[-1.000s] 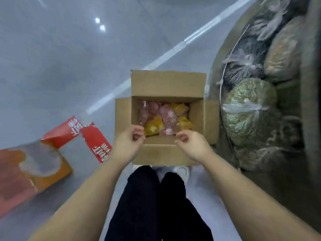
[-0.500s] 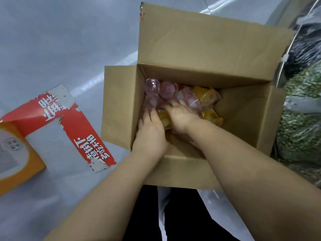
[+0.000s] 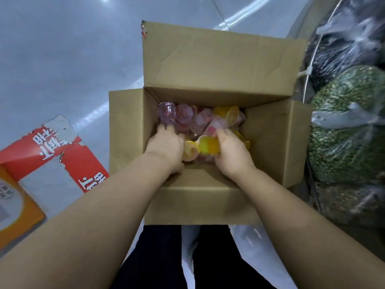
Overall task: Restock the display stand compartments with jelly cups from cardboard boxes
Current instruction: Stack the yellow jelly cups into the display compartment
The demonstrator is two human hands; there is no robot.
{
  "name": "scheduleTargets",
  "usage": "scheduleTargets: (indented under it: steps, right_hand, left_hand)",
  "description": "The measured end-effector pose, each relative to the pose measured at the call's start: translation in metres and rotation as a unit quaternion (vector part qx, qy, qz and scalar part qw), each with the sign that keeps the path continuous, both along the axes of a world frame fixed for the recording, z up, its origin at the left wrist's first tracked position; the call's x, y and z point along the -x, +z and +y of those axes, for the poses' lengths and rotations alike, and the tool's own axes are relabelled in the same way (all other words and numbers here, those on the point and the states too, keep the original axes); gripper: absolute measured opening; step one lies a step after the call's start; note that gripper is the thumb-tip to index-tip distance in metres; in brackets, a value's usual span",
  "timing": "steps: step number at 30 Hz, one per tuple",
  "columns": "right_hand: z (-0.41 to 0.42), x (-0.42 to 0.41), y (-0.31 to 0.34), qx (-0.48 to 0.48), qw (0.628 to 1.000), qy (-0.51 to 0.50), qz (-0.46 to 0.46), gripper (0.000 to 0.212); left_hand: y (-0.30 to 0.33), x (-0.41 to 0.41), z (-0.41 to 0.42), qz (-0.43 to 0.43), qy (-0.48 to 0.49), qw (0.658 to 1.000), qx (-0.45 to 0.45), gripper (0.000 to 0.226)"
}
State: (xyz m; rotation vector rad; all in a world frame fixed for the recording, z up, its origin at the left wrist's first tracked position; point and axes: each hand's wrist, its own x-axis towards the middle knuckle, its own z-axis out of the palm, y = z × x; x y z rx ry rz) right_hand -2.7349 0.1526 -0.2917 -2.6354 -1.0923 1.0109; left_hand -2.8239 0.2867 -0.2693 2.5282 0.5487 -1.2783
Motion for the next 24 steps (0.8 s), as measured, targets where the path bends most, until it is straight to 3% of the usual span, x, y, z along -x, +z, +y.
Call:
scheduleTargets:
  steps: [2,3,4,5,7,9,12,14,17,21,24]
  right_hand:
    - [-0.013,-0.001,0.009,-0.008,0.987,-0.147,0.058,0.041]
    - [-0.018,-0.002,0.015,-0.014,0.972,-0.218,0.087,0.039]
    - [-0.021,-0.002,0.024,-0.033,0.944,-0.302,0.128,0.037]
    - [-0.022,-0.002,0.036,-0.067,0.899,-0.391,0.186,0.034]
    - [-0.021,-0.002,0.072,-0.160,0.770,-0.523,0.330,0.030]
    - [-0.019,-0.002,0.121,-0.254,0.656,-0.557,0.441,0.025]
    - [-0.019,0.002,0.214,-0.339,0.577,-0.539,0.511,0.024]
    - [-0.022,0.004,0.289,-0.380,0.566,-0.511,0.523,0.024]
    - [-0.030,0.002,0.403,-0.440,0.568,-0.473,0.510,0.043]
    - [-0.049,-0.005,0.526,-0.472,0.644,-0.435,0.416,0.056]
    - [-0.073,-0.012,0.594,-0.489,0.713,-0.402,0.303,0.050]
  left_hand:
    - [0.008,-0.004,0.001,-0.069,0.111,0.991,0.038,0.056]
    - [0.015,-0.004,0.001,-0.109,0.204,0.970,0.070,0.047]
    - [0.025,-0.003,-0.001,-0.134,0.329,0.927,0.123,0.034]
    - [0.036,-0.002,-0.004,-0.139,0.459,0.857,0.192,0.025]
    - [0.063,0.001,-0.013,-0.123,0.625,0.709,0.302,0.031]
    - [0.096,0.002,-0.020,-0.139,0.679,0.607,0.388,0.048]
    - [0.178,-0.004,-0.025,-0.197,0.675,0.522,0.483,0.066]
    - [0.248,-0.011,-0.025,-0.235,0.643,0.513,0.517,0.067]
    - [0.362,-0.022,-0.028,-0.259,0.563,0.579,0.530,0.072]
    - [0.486,-0.039,-0.035,-0.329,0.467,0.674,0.469,0.050]
    - [0.556,-0.054,-0.055,-0.393,0.384,0.685,0.478,0.051]
